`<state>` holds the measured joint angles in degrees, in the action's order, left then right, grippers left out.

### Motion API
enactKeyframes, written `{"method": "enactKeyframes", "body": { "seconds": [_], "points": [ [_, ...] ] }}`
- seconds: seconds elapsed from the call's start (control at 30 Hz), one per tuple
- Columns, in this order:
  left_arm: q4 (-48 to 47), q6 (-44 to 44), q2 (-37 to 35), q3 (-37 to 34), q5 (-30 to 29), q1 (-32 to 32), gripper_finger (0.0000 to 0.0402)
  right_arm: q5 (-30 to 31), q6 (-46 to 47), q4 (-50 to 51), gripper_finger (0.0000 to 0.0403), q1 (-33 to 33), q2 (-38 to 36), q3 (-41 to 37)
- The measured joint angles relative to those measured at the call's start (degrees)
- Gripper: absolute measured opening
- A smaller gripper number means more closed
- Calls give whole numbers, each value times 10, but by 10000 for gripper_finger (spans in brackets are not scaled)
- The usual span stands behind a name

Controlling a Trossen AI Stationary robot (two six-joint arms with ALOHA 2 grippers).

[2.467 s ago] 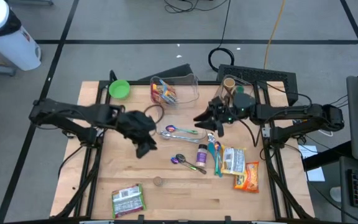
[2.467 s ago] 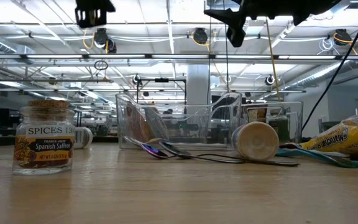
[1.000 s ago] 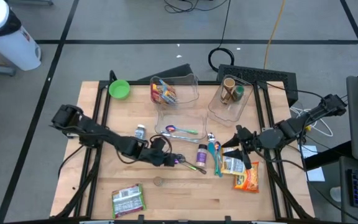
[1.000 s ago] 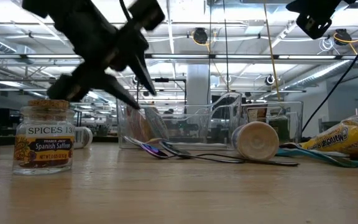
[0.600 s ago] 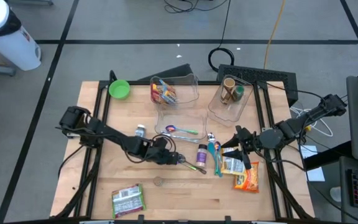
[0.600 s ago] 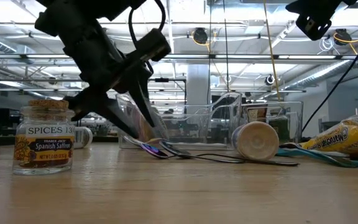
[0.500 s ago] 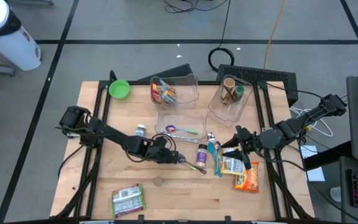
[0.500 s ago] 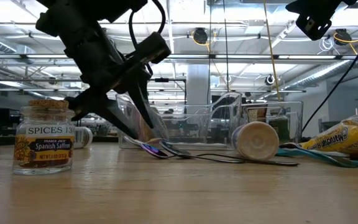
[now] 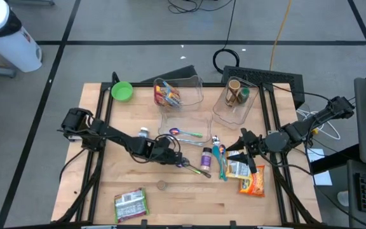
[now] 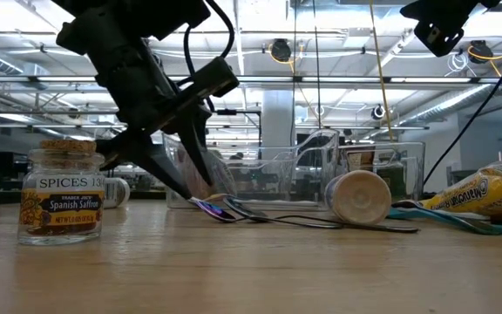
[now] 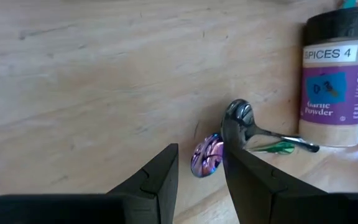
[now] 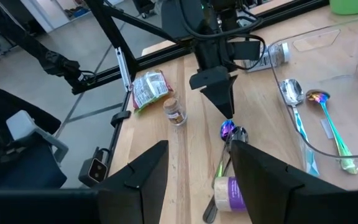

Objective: Pick & Place Food Item
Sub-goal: Put the left green spoon into the bottom transparent bin

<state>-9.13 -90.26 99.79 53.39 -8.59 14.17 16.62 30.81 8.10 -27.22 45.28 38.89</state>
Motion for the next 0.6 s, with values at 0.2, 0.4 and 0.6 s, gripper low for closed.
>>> {"method": "enactKeyframes", "body": {
  "seconds": [0.2,0.4,0.6],
  "points": [
    [21,-1,19,0,25,0,131,2,-2,0,167,0,0,0],
    [74,-10,54,2,45,0,131,3,0,1,167,0,0,0],
    [73,-15,56,3,52,0,131,3,0,1,167,0,0,0]
  ]
}}
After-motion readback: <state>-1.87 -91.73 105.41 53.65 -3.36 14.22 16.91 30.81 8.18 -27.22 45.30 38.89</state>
